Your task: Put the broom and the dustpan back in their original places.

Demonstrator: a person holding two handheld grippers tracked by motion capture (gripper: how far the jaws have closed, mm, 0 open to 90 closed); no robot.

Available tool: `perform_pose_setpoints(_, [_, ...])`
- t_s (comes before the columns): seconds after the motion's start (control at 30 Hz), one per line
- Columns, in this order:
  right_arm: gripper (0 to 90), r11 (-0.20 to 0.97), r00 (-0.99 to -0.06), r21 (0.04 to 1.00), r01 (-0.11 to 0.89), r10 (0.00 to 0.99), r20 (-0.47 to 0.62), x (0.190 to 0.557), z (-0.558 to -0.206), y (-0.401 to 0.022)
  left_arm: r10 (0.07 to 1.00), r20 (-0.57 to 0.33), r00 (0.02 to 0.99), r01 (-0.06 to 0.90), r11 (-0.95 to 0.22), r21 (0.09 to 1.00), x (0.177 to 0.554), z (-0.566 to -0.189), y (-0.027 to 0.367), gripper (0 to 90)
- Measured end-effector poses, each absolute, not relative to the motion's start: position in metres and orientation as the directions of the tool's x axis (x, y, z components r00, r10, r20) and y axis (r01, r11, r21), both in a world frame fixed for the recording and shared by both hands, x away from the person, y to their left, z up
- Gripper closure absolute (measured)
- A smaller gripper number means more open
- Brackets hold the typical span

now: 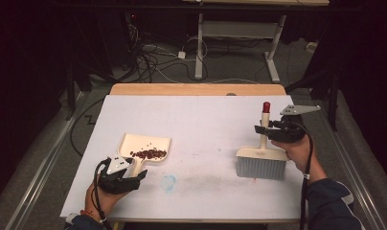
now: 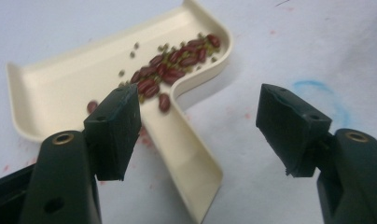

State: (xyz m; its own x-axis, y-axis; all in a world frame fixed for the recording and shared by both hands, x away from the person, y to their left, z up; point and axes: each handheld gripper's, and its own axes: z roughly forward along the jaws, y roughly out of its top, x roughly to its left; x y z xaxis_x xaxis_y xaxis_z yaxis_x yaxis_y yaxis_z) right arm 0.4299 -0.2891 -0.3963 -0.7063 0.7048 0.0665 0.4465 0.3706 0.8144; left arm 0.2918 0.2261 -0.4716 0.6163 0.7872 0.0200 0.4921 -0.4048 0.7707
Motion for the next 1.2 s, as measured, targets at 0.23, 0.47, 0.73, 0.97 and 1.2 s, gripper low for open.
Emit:
perform_pose_setpoints(0.23, [54.1,0.391,-0.632,0.785,0.480,0.775,0.000,0.447,-0.410,-0.281,0.736,0.079,0.672,0.417,-0.464,0.782,0.289,-0.471,0.214,28.3])
perform_pose_setpoints(0.47, [43.3,0.375,-0.562,0.806,0.458,0.825,-0.064,0.456,-0.414,-0.272,0.733,0.093,0.674,0.400,-0.468,0.788,0.287,-0.470,0.212,22.9])
perform_pose_setpoints(0.73, [42.3,0.348,-0.548,0.841,0.415,0.833,-0.075,0.457,-0.413,-0.266,0.731,0.098,0.675,0.388,-0.465,0.795,0.287,-0.471,0.215,20.2])
perform_pose_setpoints(0.97, [39.0,0.344,-0.542,0.846,0.408,0.837,-0.078,0.457,-0.417,-0.260,0.722,0.103,0.684,0.383,-0.476,0.792,0.287,-0.473,0.214,19.7])
perform_pose_setpoints(1.2, [31.5,0.328,-0.534,0.856,0.399,0.842,-0.074,0.454,-0.418,-0.257,0.713,0.100,0.694,0.377,-0.478,0.793,0.286,-0.474,0.212,19.7])
